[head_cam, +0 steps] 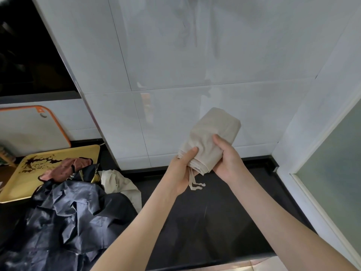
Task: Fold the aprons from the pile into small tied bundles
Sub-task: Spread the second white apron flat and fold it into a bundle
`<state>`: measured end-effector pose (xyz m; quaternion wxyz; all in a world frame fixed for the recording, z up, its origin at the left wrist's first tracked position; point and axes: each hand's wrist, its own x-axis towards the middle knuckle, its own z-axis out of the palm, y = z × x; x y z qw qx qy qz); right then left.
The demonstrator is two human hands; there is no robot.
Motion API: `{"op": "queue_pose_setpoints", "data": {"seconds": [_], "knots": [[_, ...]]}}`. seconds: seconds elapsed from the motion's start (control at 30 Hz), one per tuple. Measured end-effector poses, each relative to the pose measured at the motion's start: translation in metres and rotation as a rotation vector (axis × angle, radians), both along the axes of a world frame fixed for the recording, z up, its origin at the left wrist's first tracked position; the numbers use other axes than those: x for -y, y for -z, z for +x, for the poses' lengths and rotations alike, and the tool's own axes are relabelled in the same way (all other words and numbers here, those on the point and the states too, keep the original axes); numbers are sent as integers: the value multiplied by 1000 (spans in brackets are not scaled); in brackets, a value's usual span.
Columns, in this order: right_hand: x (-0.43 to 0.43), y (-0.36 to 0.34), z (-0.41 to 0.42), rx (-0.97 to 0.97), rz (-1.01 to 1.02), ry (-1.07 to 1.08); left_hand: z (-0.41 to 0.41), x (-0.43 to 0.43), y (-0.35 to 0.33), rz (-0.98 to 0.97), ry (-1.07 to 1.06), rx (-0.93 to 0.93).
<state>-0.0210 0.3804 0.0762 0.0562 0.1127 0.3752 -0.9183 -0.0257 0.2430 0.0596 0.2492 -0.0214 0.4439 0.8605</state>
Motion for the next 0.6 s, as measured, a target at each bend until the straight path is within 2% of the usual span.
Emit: {"op": "queue_pose_setpoints", "data": {"seconds": [0.13,0.23,0.27,0.37,0.4,0.43,0.5,0.57,0.6], "knots": [[-11,-14,0,-48,43,49,-5,9,4,-53,17,-58],[-12,-20,0,-84,156,2,-13,14,10,-119,9,-84],[-11,-20,0,-106,202,-8,-16,13,11,-222,-14,-94],[-10,-20,0,-212,320,15,-17,8,5,-798,-67,-83],[-8,-21,1,-236,347,33,-16,9,3,-838,-110,-30],[-7,-22,2,-248,394,52,-16,10,2,-752,-145,39],[-2,-26,7,-264,605,70,-18,9,-7,-352,-116,201],[3,-27,12,-326,841,8,-17,6,-19,-10,-18,269],[6,-29,15,-371,918,-65,-17,3,-22,87,3,280]]}}
